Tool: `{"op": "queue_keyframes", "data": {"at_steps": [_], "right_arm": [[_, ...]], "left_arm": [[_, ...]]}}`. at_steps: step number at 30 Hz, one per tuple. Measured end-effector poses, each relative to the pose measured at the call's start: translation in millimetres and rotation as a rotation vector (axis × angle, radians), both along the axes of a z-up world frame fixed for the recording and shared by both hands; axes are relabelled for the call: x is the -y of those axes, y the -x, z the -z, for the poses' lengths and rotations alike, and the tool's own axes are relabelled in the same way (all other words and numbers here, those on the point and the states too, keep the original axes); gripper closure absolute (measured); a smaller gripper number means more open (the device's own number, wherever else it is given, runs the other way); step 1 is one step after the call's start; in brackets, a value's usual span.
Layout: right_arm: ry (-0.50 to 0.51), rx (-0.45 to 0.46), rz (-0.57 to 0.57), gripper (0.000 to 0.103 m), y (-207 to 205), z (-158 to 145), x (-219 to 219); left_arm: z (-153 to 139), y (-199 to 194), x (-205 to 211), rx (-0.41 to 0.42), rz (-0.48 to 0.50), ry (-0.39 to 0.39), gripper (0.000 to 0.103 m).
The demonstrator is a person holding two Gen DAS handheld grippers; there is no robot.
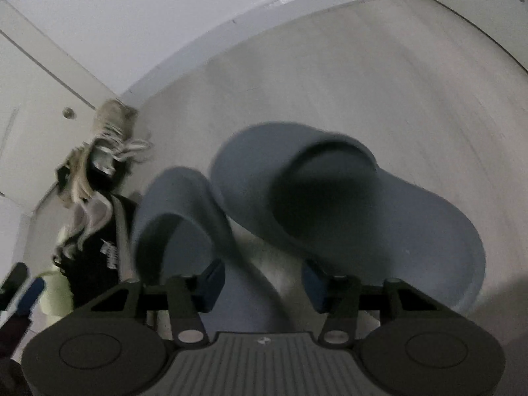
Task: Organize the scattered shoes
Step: 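Lift and carry the grey slide with the right tool toward its pair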
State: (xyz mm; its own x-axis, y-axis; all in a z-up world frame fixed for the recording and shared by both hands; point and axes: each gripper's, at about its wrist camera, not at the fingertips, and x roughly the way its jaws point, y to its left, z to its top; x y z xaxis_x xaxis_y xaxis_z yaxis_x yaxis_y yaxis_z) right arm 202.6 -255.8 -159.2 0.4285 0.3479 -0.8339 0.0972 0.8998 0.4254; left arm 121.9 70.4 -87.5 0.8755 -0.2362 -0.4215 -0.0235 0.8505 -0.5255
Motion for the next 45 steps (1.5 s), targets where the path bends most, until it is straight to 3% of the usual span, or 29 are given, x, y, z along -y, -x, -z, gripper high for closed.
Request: {"op": "queue_keyframes", "data": {"at_steps": [9, 16, 20, 24, 25, 27, 28, 29, 33, 39, 43, 45], "right_arm": [[-0.025, -0.058, 0.142, 0.06, -14, 19, 6], [0.146, -0.022, 0.242, 0.059, -22, 15, 20], [0.22, 0.043, 0.294, 0.06, -31, 13, 25], [0.328, 0.122, 0.423, 0.057, -21, 2, 30], [0.314, 0.142, 0.452, 0.054, -16, -2, 31], [0.287, 0.23, 0.522, 0.035, -4, -12, 28], [0.282, 0.286, 0.548, 0.017, 1, -17, 25], [0.305, 0.336, 0.533, 0.009, 1, -22, 20], [0.5, 0.489, 0.371, 0.007, -20, -29, -21], [0.843, 0.497, 0.134, 0.006, -57, 4, -80], [0.921, 0.522, 0.099, 0.006, -47, 10, -84], [0.909, 0.5, 0.104, 0.006, -41, 10, -79]], "left_arm": [[0, 1, 0, -0.004, -0.002, 0.002, 0.045], [0, 1, -1, -0.008, -0.003, 0.003, 0.045], [0, 0, -1, -0.011, -0.003, 0.002, 0.045], [0, 0, -1, -0.011, -0.004, 0.002, 0.045], [0, 0, -1, -0.011, -0.004, 0.002, 0.045], [0, 0, 0, -0.009, -0.001, -0.001, 0.045], [0, 0, 1, -0.009, 0.0, -0.004, 0.045], [0, 0, 1, -0.01, 0.0, -0.005, 0.045], [0, -1, 2, -0.012, 0.0, -0.01, 0.045], [0, 0, 0, -0.015, -0.008, -0.003, 0.045], [0, 0, -1, -0.015, -0.009, 0.001, 0.045], [0, -1, 0, -0.016, -0.005, -0.001, 0.045]]}}
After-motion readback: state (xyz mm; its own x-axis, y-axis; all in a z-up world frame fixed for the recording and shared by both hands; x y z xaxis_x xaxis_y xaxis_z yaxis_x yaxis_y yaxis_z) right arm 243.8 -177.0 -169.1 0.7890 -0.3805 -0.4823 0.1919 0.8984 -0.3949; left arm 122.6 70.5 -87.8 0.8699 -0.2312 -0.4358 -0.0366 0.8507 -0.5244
